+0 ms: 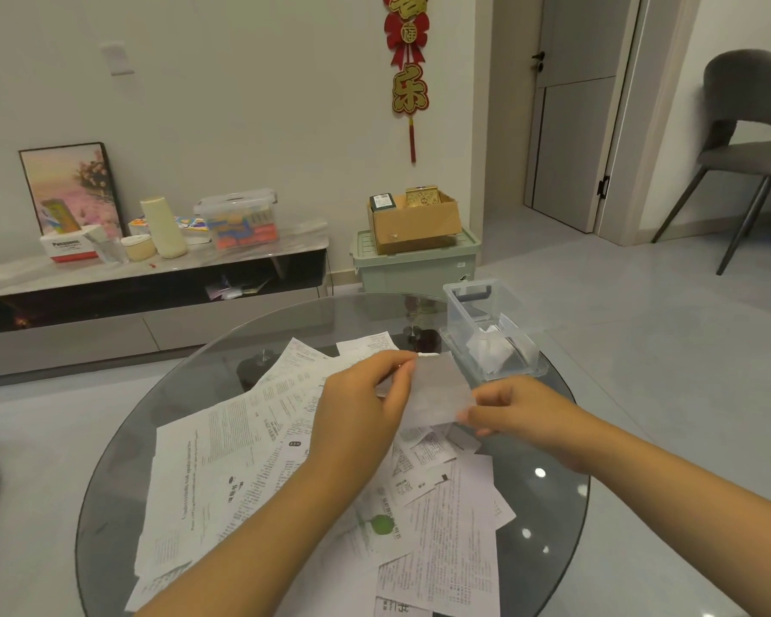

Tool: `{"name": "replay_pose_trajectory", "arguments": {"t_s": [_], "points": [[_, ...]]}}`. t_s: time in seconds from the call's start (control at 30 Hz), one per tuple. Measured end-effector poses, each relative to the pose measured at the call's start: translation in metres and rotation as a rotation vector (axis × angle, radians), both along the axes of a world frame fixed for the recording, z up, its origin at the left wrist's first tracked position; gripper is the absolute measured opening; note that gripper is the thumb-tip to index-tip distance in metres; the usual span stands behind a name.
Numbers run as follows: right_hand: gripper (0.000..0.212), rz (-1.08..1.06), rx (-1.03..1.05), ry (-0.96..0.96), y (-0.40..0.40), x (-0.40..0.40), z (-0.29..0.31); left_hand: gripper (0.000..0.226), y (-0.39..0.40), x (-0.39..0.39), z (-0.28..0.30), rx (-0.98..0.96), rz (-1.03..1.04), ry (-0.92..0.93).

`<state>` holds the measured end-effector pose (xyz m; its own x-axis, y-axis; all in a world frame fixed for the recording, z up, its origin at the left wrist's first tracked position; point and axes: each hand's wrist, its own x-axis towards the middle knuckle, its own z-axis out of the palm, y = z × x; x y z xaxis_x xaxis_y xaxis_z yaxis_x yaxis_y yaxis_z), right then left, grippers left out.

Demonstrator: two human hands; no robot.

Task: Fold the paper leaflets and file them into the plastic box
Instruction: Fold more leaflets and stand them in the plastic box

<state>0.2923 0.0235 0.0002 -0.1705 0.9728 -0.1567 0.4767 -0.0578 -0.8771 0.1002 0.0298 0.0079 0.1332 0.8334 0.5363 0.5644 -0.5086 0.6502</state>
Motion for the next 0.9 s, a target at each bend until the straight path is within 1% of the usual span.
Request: {"name": "replay_pose_trajectory", "arguments": {"t_s": [0.07,0.13,0.2,0.23,0.3,0.37,0.47,0.53,0.57,0.63,0.7,0.77,0.8,0.9], "points": [[0.020,-0.021,-0.013,0.051,0.000,0.001,-0.004,0.019,0.000,-0.002,0.003,0.032,0.031,0.005],[0.033,-0.034,-0.076,0.160,0.000,0.002,-0.008,0.025,0.000,-0.003,0.005,0.053,0.052,0.033],[0.038,-0.038,-0.146,0.251,-0.002,0.002,-0.010,0.035,0.001,-0.003,0.004,0.046,0.023,0.086],[0.039,-0.047,-0.167,0.261,-0.003,0.001,-0.012,0.039,0.002,-0.003,0.003,0.024,-0.005,0.121],[0.037,-0.077,-0.188,0.241,-0.007,0.000,-0.016,0.042,0.003,-0.002,-0.002,-0.032,-0.072,0.202],[0.027,-0.115,-0.194,0.227,-0.009,0.000,-0.019,0.040,0.001,-0.002,-0.007,-0.081,-0.147,0.305],[0.011,-0.149,-0.234,0.268,-0.011,0.000,-0.022,0.047,-0.006,-0.004,-0.015,-0.161,-0.244,0.477],[0.009,-0.149,-0.272,0.287,-0.012,0.001,-0.024,0.050,-0.010,-0.007,-0.021,-0.167,-0.273,0.587],[0.010,-0.147,-0.291,0.292,-0.012,0.001,-0.024,0.046,-0.011,-0.009,-0.025,-0.155,-0.276,0.615],[0.014,-0.143,-0.315,0.302,-0.014,0.002,-0.024,0.032,-0.012,-0.013,-0.030,-0.126,-0.272,0.610],[0.017,-0.097,-0.287,0.244,-0.016,0.004,-0.023,0.018,-0.013,-0.017,-0.034,-0.126,-0.262,0.559],[0.011,-0.053,-0.209,0.133,-0.019,0.003,-0.021,0.011,-0.014,-0.021,-0.037,-0.161,-0.248,0.522],[0.012,-0.050,-0.150,0.071,-0.021,0.003,-0.020,0.009,-0.015,-0.022,-0.039,-0.173,-0.243,0.510],[0.029,-0.033,0.103,-0.169,-0.026,0.002,-0.019,0.009,-0.016,-0.025,-0.044,-0.127,-0.244,0.502]]}}
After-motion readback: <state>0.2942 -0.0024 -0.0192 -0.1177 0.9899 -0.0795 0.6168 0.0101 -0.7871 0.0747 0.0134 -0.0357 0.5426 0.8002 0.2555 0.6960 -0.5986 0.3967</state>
